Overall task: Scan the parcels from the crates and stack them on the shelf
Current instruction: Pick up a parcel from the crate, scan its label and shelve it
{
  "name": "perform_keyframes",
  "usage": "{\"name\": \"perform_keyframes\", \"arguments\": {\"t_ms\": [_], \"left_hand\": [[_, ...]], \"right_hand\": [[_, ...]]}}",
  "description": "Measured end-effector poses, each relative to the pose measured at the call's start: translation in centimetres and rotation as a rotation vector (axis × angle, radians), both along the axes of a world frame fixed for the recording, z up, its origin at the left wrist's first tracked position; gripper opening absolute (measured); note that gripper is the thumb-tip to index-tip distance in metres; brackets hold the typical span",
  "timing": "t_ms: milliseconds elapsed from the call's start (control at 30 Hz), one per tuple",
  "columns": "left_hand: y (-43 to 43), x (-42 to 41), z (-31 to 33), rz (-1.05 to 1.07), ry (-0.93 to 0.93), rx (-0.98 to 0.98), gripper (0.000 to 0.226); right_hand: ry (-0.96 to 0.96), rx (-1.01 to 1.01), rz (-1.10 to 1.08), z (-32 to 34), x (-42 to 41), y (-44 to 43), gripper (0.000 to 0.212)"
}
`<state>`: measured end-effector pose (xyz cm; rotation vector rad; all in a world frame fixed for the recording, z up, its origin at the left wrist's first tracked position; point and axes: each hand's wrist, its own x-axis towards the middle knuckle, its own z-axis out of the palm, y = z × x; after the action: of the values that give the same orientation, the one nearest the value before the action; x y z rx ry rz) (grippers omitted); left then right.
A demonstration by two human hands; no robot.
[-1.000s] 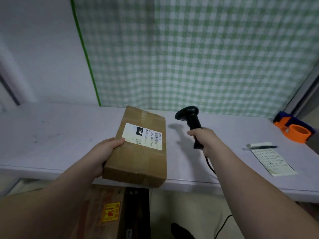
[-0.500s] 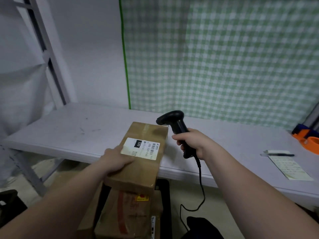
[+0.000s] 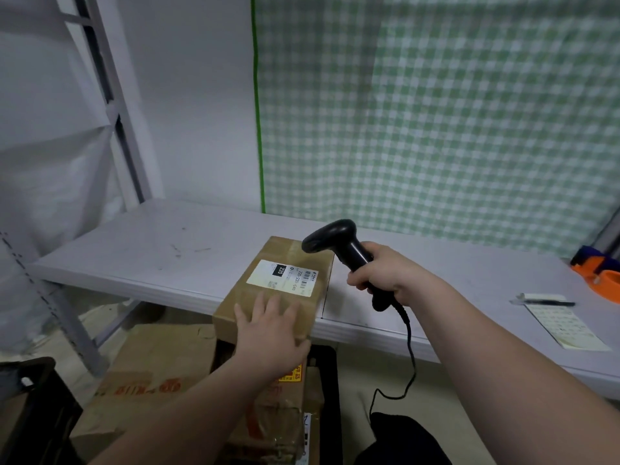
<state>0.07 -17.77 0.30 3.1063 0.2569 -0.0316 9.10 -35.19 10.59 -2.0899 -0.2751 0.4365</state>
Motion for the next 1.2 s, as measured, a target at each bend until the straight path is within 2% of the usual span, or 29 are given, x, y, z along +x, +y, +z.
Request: {"name": "perform_keyframes", "arguments": {"t_ms": [167,300,567,700,833,933,1033,1133,1200], "left_hand": [[2.8,0.1,-0.2,0.072,-0.011,-0.082,0.065],[5.2,0.0,-0.7,0.035,-0.031,-0.192,0.069],[5.6,-0.4,-0.8,0.02,-0.103,-0.38,0.074],[5.5,-0.5,-0.9,0.108,-0.175,-0.457,0.067],[5.6,-0.7,-1.4,0.239,-0.22,-0.569,0.072],[6.0,-0.6,-1.4,0.366,-0.275,-0.767,0.079],[6.0,-0.4,-1.1,0.554,-0.277,-1.136,0.078],[5.7,-0.5,-0.6,0.746,-0.112,-1.661,0.062],[5.6,-0.5,-0.7,0.813,-0.032,-1.832,0.057]], "right_hand": [[0.074,0.077,-0.027,0.2,-0.2,0.2,0.023],[0.086,0.007,-0.017,0.2,0.0,0.7,0.012],[0.123,-0.122,-0.026,-0.1,-0.1,1.6,0.01],[0.152,-0.142,-0.037,-0.2,0.0,1.5,0.011],[0.161,-0.147,-0.029,-0.2,0.0,1.3,0.011],[0.158,-0.149,-0.013,-0.1,-0.1,1.2,0.011],[0.15,-0.156,-0.005,-0.1,-0.1,1.1,0.011],[0.148,-0.149,0.003,-0.1,-0.2,0.9,0.011],[0.149,-0.123,0.008,-0.2,-0.4,0.8,0.011]]}}
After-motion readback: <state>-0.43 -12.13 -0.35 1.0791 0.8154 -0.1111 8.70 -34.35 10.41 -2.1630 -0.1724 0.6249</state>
